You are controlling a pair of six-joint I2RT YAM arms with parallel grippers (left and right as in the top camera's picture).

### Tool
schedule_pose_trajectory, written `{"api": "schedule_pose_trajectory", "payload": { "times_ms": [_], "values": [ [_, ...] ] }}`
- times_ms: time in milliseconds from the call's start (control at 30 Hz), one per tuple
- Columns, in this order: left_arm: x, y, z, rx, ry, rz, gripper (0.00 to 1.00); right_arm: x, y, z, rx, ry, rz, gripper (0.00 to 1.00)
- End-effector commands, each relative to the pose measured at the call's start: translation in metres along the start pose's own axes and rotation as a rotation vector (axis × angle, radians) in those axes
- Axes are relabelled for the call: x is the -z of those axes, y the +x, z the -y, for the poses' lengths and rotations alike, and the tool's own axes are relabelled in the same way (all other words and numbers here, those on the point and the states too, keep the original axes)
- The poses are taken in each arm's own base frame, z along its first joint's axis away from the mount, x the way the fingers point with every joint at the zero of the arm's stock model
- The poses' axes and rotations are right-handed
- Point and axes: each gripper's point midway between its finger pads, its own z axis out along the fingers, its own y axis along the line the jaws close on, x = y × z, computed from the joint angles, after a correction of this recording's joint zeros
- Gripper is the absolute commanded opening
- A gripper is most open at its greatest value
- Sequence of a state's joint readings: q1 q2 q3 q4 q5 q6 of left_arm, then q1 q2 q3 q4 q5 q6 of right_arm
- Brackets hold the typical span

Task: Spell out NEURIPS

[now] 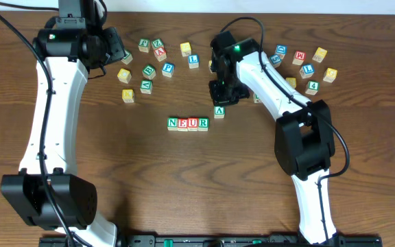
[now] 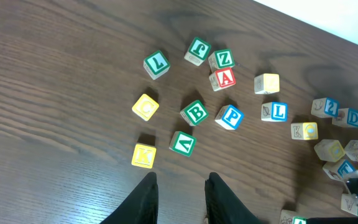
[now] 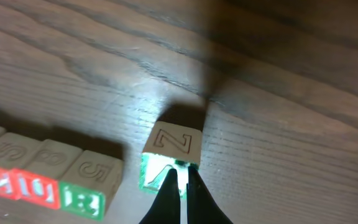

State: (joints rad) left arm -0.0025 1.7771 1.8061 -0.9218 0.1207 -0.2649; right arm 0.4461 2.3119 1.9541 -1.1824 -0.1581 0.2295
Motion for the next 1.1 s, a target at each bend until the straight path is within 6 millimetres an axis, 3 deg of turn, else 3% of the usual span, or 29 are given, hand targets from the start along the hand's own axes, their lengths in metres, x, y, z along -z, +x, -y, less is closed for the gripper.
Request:
{"api": "schedule_pose_trajectory", "payload": {
  "times_ms": [0,500,767,1067],
  "values": [
    [-0.007,0.003,-0.004,0.004,-0.018,-0.018,0.26,-0.002,0.007,0.0,0.007,-0.003,-0.01,0.01],
    [-0.007,0.003,-0.005,0.004,-0.018,-0.018,0.25,-0.023,0.024,0.031,-0.04,0.089,-0.064,0.02],
    [-0.007,0.003,-0.004,0.004,-0.018,-0.018,0.26,-0.021,0.017,0.043,-0.074,0.088,-0.041,0.01],
    [-0.007,0.003,-0.004,0.004,-0.018,-0.018,0.26,0.008,0.002,0.014,0.069,-0.043,0.029,0.01]
  ]
}}
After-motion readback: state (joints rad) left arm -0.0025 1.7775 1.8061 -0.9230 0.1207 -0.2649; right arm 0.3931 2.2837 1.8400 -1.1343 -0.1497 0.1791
